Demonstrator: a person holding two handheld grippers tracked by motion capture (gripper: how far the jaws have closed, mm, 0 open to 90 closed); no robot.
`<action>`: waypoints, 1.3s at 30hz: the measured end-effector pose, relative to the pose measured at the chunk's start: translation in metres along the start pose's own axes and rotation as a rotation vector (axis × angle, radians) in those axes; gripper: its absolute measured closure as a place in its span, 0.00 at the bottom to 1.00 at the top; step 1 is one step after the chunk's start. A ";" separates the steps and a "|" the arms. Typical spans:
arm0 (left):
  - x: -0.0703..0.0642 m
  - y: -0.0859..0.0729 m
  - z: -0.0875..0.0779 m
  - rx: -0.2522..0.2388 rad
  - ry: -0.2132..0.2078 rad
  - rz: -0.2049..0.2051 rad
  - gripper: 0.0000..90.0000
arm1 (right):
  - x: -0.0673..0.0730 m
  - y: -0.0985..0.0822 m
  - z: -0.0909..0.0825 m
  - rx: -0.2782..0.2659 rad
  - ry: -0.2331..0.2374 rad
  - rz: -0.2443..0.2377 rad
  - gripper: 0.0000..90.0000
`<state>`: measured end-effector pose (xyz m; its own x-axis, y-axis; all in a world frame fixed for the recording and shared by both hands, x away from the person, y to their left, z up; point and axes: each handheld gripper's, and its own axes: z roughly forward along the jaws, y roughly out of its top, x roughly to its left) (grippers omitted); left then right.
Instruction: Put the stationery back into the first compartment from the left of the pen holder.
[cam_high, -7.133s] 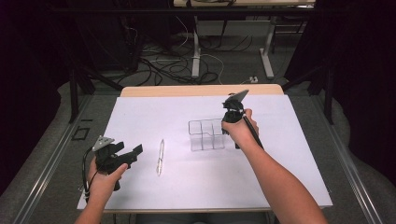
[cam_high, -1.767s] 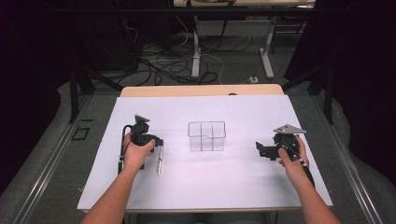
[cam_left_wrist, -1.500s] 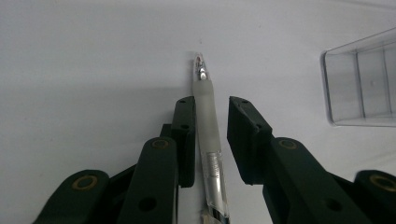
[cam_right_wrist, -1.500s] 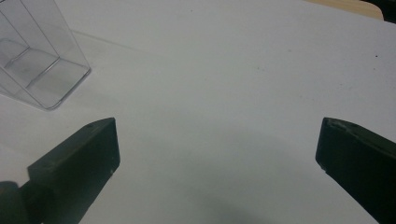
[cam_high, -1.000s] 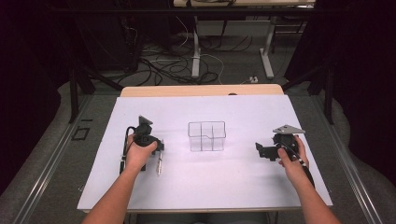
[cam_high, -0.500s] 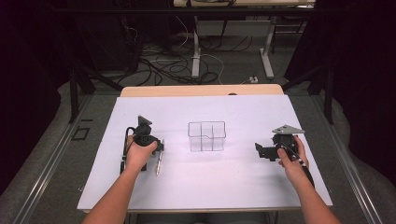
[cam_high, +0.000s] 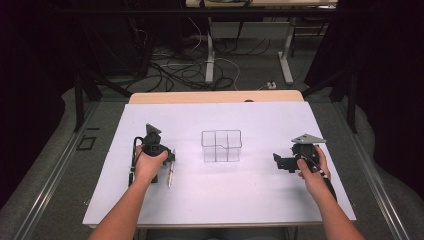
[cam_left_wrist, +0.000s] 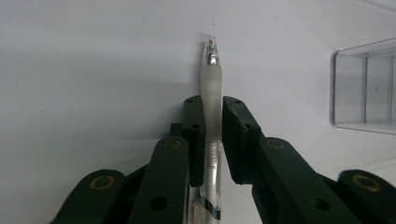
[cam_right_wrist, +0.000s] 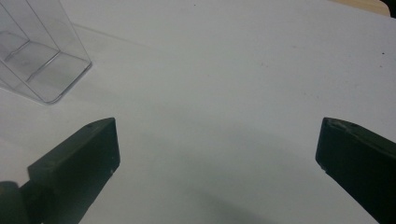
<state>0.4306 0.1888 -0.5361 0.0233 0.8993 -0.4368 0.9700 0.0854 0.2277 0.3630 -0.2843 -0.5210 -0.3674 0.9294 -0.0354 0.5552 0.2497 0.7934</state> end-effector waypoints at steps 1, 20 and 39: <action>0.001 0.000 -0.001 0.003 0.003 0.006 0.88 | 0.000 0.000 0.000 0.000 0.000 0.000 0.00; 0.004 -0.001 -0.018 -0.147 -0.101 -0.046 0.89 | 0.000 0.000 0.001 0.001 0.001 0.005 0.00; -0.011 -0.010 -0.036 -0.457 -0.180 0.077 0.89 | 0.001 0.000 0.000 0.002 -0.005 -0.007 0.00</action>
<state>0.4121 0.1939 -0.5023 0.1715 0.8255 -0.5377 0.7593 0.2371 0.6061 0.3627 -0.2838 -0.5208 -0.3674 0.9290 -0.0438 0.5539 0.2564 0.7922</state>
